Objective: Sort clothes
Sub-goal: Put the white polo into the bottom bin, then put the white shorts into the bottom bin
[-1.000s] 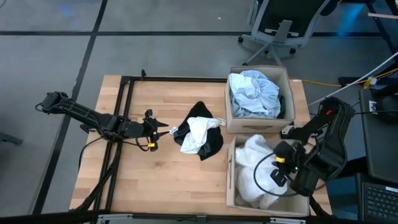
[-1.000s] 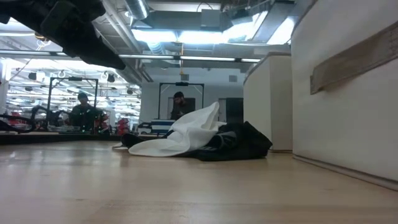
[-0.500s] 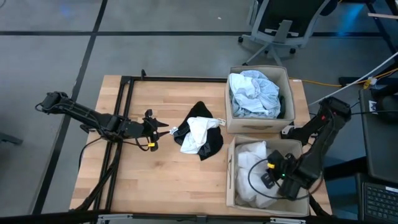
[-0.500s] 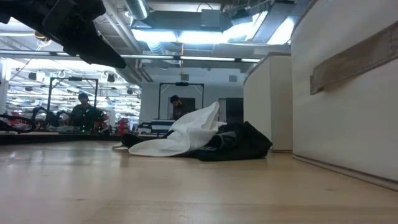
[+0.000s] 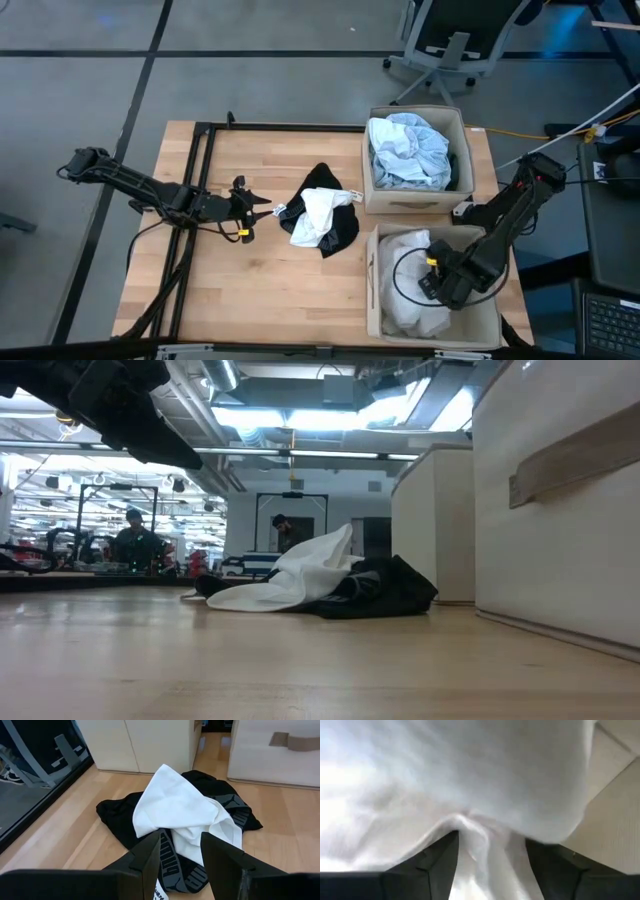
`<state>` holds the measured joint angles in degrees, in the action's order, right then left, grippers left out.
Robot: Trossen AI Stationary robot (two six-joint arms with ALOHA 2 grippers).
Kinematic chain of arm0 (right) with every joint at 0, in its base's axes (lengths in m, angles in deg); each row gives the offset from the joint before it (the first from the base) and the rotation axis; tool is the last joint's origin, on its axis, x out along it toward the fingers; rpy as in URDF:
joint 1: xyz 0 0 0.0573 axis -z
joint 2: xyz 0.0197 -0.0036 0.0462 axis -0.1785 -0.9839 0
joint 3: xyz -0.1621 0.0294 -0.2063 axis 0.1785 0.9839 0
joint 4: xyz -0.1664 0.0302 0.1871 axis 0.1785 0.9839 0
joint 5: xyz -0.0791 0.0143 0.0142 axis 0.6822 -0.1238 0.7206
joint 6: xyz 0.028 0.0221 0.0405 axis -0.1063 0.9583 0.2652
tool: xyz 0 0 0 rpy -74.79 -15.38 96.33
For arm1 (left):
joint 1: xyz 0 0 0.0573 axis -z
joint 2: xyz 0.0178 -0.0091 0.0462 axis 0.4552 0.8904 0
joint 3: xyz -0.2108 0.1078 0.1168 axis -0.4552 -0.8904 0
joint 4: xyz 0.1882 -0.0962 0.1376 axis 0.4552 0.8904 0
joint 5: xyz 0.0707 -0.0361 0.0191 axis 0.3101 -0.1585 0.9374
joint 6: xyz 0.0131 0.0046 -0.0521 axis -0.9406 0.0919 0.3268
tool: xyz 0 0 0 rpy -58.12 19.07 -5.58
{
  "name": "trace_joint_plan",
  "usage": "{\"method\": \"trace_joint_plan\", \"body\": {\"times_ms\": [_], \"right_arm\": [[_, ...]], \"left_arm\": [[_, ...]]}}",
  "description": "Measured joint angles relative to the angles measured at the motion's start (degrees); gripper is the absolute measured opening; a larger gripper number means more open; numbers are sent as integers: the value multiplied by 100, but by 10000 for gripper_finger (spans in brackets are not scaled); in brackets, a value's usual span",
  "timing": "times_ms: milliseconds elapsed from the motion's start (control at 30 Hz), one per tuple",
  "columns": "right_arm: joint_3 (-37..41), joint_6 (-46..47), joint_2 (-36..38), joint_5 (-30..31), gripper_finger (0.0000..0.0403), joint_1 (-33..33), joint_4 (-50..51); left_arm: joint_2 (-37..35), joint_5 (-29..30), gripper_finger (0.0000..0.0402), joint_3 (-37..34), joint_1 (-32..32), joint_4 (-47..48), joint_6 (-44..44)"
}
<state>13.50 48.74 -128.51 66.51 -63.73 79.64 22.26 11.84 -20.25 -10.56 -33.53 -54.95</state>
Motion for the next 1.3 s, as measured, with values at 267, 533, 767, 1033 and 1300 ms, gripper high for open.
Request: {"method": "trace_joint_plan", "body": {"times_ms": [267,533,767,1033,1300], "right_arm": [[-1143,30,301,20,231,-15,936],[-2568,-47,314,1164,230,-15,1672],[-3029,-1645,312,4312,230,47,1320],[-3029,-4440,137,6182,230,981,601],[-3027,-7447,-506,5648,230,2561,-966]], "left_arm": [[0,2,131,0,0,2,-39],[0,0,131,0,0,2,-62],[0,0,131,0,0,2,-90],[0,2,131,0,-66,-3,-173],[0,4,131,0,-105,-9,-168]]}}
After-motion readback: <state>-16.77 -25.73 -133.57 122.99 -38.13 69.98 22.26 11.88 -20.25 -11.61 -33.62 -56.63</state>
